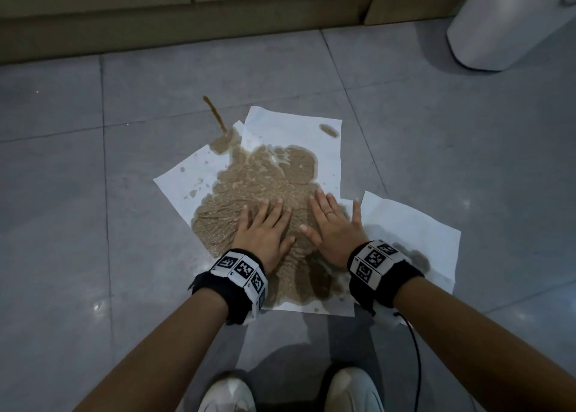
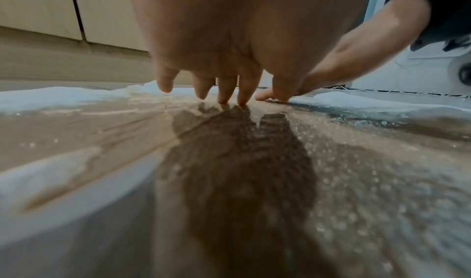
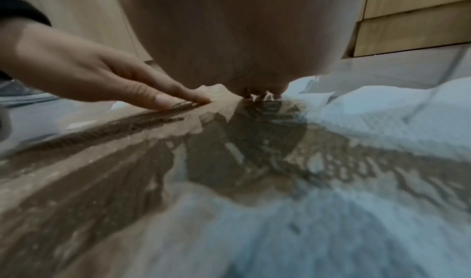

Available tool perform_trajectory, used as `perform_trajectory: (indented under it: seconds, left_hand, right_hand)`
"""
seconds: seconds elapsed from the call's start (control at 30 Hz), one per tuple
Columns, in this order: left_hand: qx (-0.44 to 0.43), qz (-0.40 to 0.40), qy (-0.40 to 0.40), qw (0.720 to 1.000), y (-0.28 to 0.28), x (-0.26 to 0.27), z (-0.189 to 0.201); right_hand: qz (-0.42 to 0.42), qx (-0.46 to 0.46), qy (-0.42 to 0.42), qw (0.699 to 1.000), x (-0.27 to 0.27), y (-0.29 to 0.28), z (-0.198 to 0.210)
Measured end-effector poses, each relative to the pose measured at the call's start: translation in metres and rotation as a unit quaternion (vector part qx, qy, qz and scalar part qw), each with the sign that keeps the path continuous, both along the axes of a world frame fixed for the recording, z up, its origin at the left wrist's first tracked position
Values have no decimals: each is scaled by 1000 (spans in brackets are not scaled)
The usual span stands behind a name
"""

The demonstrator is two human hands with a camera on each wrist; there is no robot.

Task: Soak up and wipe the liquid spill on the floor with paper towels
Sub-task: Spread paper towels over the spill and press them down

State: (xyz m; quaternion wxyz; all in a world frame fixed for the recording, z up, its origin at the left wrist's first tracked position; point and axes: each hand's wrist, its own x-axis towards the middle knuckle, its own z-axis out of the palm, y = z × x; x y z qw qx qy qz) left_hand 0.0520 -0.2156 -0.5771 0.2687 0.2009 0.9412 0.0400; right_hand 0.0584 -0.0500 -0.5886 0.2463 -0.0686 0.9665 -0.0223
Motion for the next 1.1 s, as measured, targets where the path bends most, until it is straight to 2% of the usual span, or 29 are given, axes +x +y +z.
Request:
perform_trajectory:
  seconds: [0.07,0.37,0.53,0.7,0.87,0.97,1.1]
  left_hand:
    - [-3,4,-5,1000,2,-1,0]
    - [-2,11,-4,1000,2,-1,3]
    - [1,15,-17,1000,2,-2,4]
    - [-1,15,-22,1000,2,-3,6]
    - [0,16,-28,999,2,-3,7]
    - [-3,14,-31,999,2,-4,7]
    - [-4,15,-30,999,3,-3,6]
  right_hand:
    - [-8,0,21,1000,-1,0,3]
    - [-31,-5,-55,998,-4,2,11]
    - [-43,-10,-45,998,3,0,14]
    - [-50,-16,-81,995,-4,4,19]
    - [-82,-7,-21,996,10,0,20]
    - [-99,-2,-62,993,21,1,14]
    - [-77,12,-75,994,18,5,11]
